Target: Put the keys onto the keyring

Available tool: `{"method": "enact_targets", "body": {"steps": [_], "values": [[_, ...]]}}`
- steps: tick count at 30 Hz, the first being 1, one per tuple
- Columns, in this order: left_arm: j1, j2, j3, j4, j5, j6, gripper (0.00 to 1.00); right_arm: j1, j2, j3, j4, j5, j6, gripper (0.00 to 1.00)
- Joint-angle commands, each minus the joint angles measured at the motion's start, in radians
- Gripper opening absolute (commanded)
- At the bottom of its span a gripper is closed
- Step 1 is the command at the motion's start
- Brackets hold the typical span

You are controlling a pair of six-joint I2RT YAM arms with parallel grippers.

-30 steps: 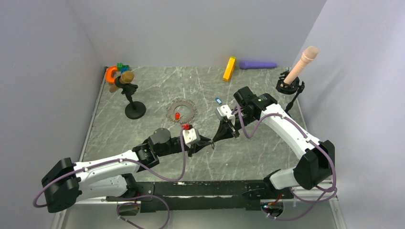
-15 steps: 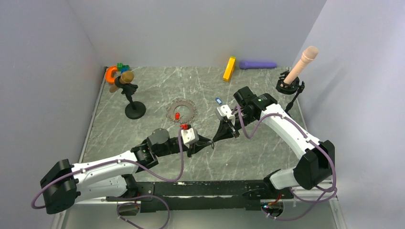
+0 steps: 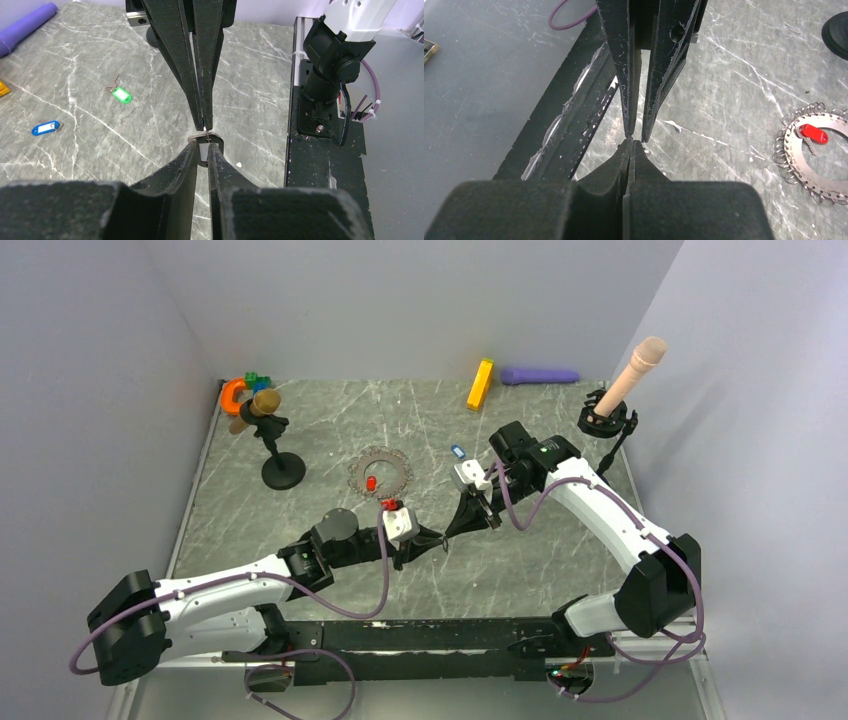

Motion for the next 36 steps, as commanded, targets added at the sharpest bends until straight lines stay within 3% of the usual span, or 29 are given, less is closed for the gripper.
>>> {"method": "enact_targets", "body": {"steps": [1,29,36], "values": [[-0.006,0.007,0.043,0.022,-0.007,-0.007,0.20,-0.005,-0.004,0.012,0.014,-0.043,-0.017,0.00],[-0.008,0.020,0.067,0.028,-0.040,-0.073,0.16,-0.004,-0.006,0.006,0.022,-0.047,-0.009,0.00],[-0.013,0.021,0.077,0.009,-0.060,-0.068,0.02,-0.005,-0.008,0.002,0.027,-0.047,-0.003,0.00]]}}
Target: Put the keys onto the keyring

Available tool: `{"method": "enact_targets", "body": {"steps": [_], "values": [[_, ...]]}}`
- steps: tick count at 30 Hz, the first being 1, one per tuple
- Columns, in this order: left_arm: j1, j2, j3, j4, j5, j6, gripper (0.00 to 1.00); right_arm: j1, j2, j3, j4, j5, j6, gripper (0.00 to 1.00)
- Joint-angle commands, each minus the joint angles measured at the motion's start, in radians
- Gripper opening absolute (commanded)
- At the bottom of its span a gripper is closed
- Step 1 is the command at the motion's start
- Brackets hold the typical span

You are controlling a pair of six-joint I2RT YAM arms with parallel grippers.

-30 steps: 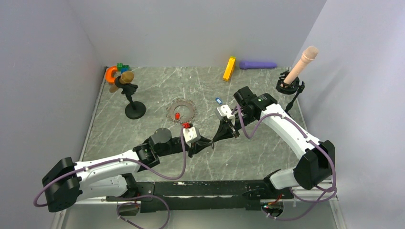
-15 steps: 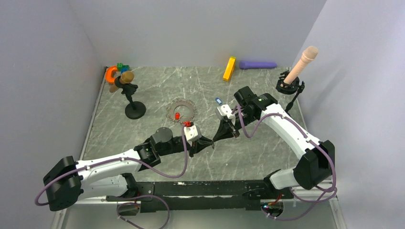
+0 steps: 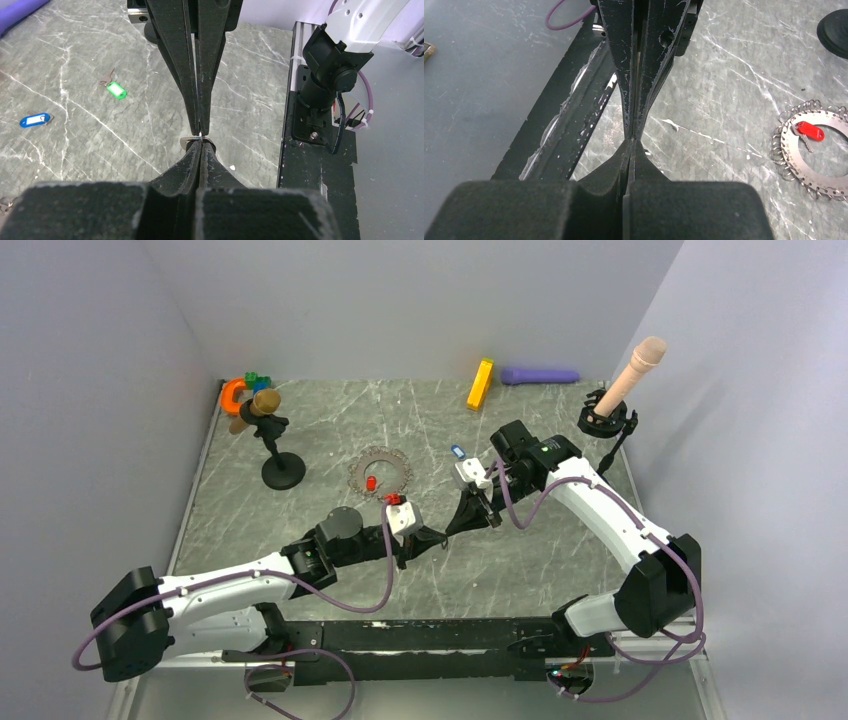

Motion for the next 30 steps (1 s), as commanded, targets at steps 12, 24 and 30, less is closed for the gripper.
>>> {"method": "enact_targets", "body": {"steps": [12,24,30], "values": [[-0.037,-0.083,0.013,-0.001,-0.102,0.130,0.00,0.000,-0.007,-0.006,0.021,-0.044,-0.011,0.16],[-0.077,-0.109,0.044,-0.216,-0.182,0.299,0.00,-0.008,-0.004,-0.004,-0.011,-0.042,-0.052,0.43],[-0.077,-0.164,-0.049,-0.201,-0.209,0.236,0.00,-0.027,0.004,-0.025,0.045,-0.001,-0.013,0.44]]}}
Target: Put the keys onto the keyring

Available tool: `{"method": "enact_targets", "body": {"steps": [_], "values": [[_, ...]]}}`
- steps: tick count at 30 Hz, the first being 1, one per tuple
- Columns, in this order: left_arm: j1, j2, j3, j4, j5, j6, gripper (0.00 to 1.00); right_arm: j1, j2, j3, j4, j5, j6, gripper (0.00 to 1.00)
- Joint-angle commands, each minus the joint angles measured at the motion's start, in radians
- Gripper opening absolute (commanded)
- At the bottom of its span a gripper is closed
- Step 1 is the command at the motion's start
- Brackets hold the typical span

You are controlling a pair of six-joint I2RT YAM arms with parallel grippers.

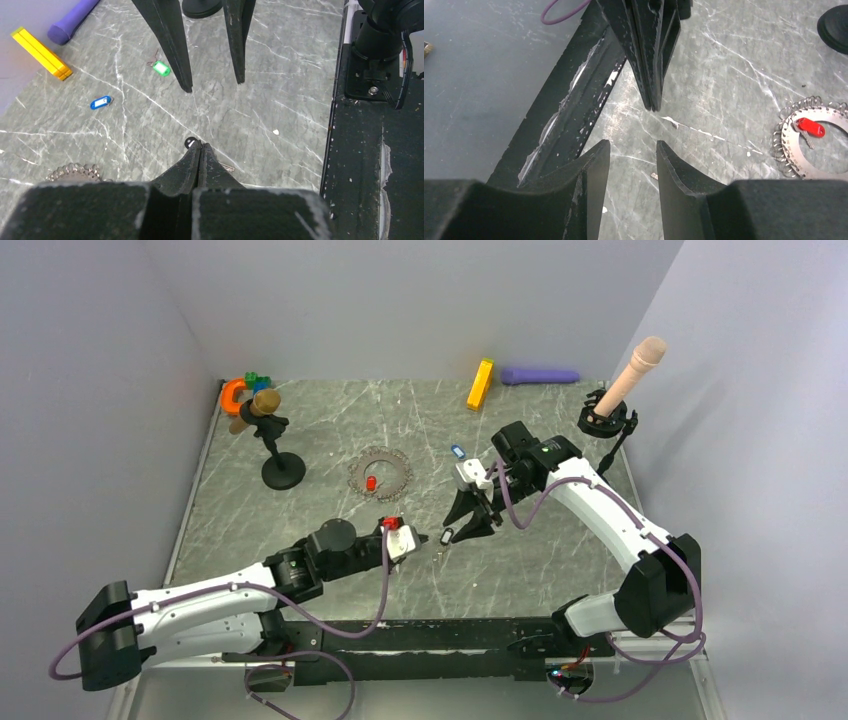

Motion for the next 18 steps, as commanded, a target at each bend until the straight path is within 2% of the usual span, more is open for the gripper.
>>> {"method": "enact_targets", "body": {"steps": [1,4,7,10,15,18], "values": [[-0.005,-0.042,-0.061,0.025,-0.038,-0.045,0.00,-0.027,0.007,-0.027,0.066,0.009,0.009,0.44],[-0.004,-0.024,-0.109,0.072,-0.074,-0.124,0.06,-0.069,0.020,-0.076,0.174,0.061,0.087,0.45],[-0.002,-0.001,-0.149,0.135,-0.105,-0.238,0.20,-0.092,0.043,-0.121,0.326,0.152,0.240,0.43],[-0.002,0.010,-0.178,0.183,-0.141,-0.317,0.32,-0.092,0.082,-0.132,0.408,0.200,0.414,0.42],[0.000,-0.039,-0.258,0.235,-0.235,-0.386,0.52,-0.064,0.139,-0.195,0.552,0.346,0.718,0.40],[0.002,-0.106,-0.333,0.290,-0.295,-0.408,0.69,-0.033,0.144,-0.247,0.650,0.442,0.874,0.41]]}}
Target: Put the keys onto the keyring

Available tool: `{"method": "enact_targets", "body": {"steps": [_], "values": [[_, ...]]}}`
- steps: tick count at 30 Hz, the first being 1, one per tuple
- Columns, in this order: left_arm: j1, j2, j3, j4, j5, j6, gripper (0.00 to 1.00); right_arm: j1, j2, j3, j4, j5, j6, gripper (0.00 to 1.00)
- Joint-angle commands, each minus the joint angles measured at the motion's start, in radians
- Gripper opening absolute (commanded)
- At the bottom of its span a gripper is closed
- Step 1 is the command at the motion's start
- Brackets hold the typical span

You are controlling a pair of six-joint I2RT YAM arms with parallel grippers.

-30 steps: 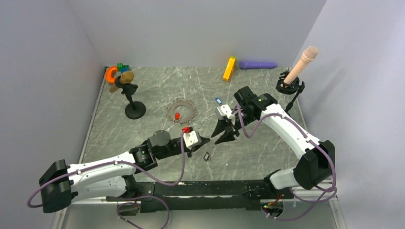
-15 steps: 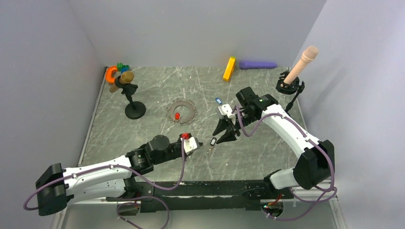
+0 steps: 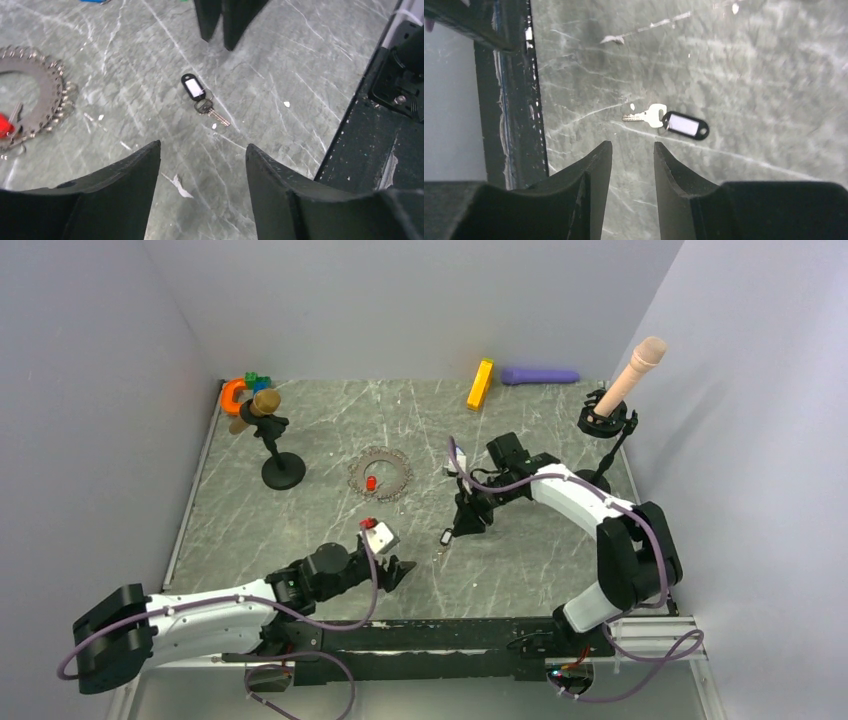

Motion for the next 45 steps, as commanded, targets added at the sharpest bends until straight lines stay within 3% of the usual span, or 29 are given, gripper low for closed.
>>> {"method": "enact_targets", "body": {"steps": [1,5,13,29,45], "values": [[0.004,-0.102,-0.091,0.142,-0.126,-0.085,0.74,0.045,0.017,-0.054,0.187,0.166,0.313,0.41],[0.011,-0.209,-0.152,0.134,-0.176,-0.097,0.84,0.071,0.083,-0.071,0.229,0.228,0.437,0.41],[0.017,-0.319,-0.215,0.103,-0.204,-0.133,0.85,0.087,0.143,-0.077,0.260,0.254,0.544,0.39],[0.017,-0.264,-0.186,0.127,-0.184,-0.118,0.85,0.099,0.201,-0.066,0.274,0.321,0.636,0.40],[0.017,-0.296,-0.189,0.106,-0.187,-0.117,0.85,0.115,0.255,-0.041,0.256,0.293,0.632,0.27]]}}
